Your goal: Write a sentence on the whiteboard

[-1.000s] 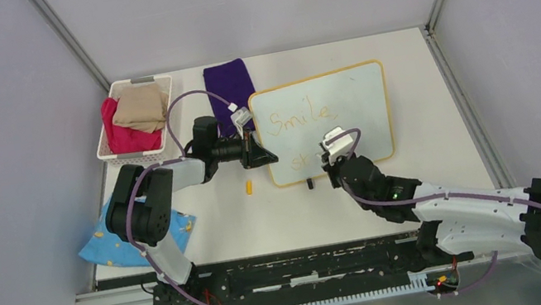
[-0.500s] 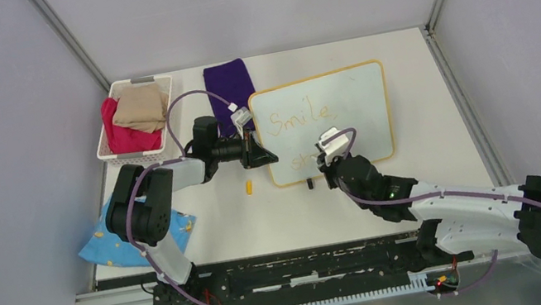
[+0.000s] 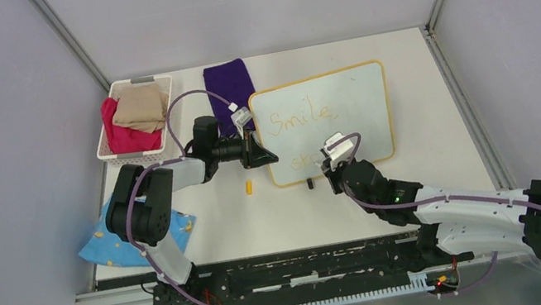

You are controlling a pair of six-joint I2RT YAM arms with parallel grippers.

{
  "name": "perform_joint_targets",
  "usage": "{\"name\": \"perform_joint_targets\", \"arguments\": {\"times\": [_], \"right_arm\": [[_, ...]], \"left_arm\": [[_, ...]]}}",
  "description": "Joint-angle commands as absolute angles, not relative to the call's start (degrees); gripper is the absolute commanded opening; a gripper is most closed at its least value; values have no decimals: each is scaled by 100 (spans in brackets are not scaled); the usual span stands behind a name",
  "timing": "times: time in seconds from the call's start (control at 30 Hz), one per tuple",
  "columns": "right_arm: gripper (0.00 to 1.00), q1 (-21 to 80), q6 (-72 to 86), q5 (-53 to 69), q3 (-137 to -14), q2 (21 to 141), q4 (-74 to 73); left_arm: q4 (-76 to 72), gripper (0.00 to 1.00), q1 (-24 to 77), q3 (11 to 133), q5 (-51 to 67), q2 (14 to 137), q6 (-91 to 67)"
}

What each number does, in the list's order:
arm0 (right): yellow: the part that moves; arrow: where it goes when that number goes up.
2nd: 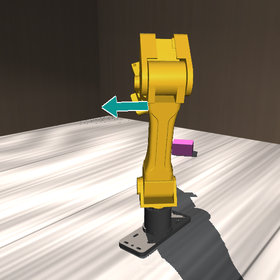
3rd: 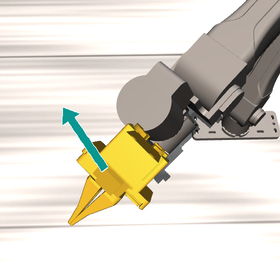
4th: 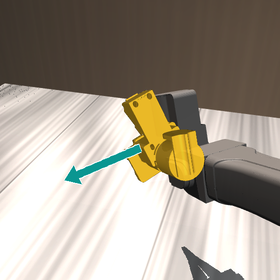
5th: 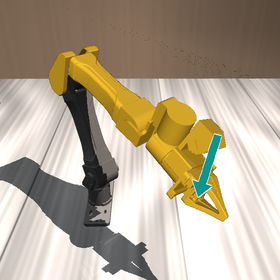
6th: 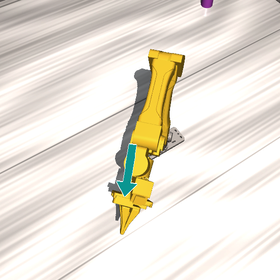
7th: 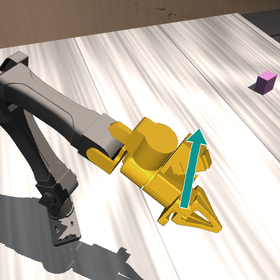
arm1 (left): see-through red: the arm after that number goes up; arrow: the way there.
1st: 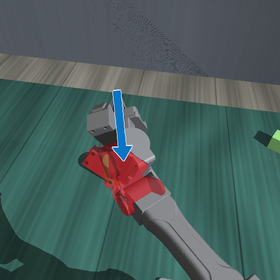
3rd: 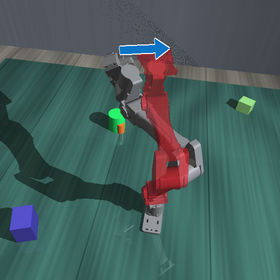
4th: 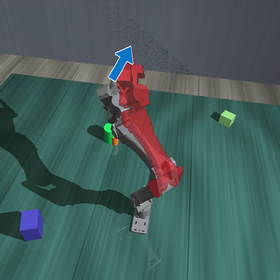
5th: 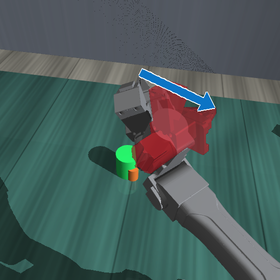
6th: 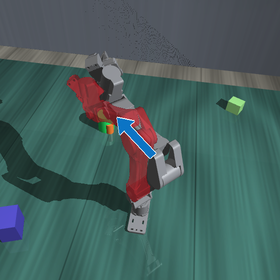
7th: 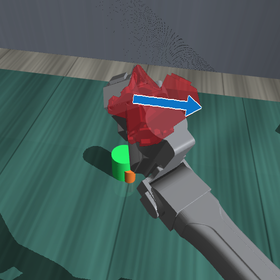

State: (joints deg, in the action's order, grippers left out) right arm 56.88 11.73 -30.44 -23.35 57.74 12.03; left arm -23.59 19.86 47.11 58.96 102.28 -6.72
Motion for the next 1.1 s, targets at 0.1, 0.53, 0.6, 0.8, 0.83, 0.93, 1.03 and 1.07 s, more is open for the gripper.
{"name": "perform_joint_targets", "arguments": {"times": [0.1,0.53,0.6,0.8,0.83,0.93,1.03,1.07], "right_arm": [[0,5616,1111,-3462,-2431,5640,1089],[0,5474,840,-3454,-2855,5756,1143],[0,5451,814,-3441,-2895,5783,1143],[0,5429,817,-3363,-2869,5845,1155],[0,5423,848,-3343,-2838,5836,1153],[0,5427,935,-3310,-2698,5778,1134],[0,5423,1009,-3267,-2542,5677,1104],[0,5425,1032,-3231,-2496,5644,1098]], "left_arm": [[-1547,2,2214,4546,4618,10686,141],[-1529,2,2223,4551,4616,10683,158],[-1529,2,2220,4553,4612,10685,158],[-1509,2,2227,4553,4611,10682,176],[-1504,2,2224,4557,4607,10681,176],[-1503,2,2225,4563,4609,10696,176],[-1503,2,2228,4565,4614,10699,176],[-1503,2,2230,4570,4614,10702,176]]}}
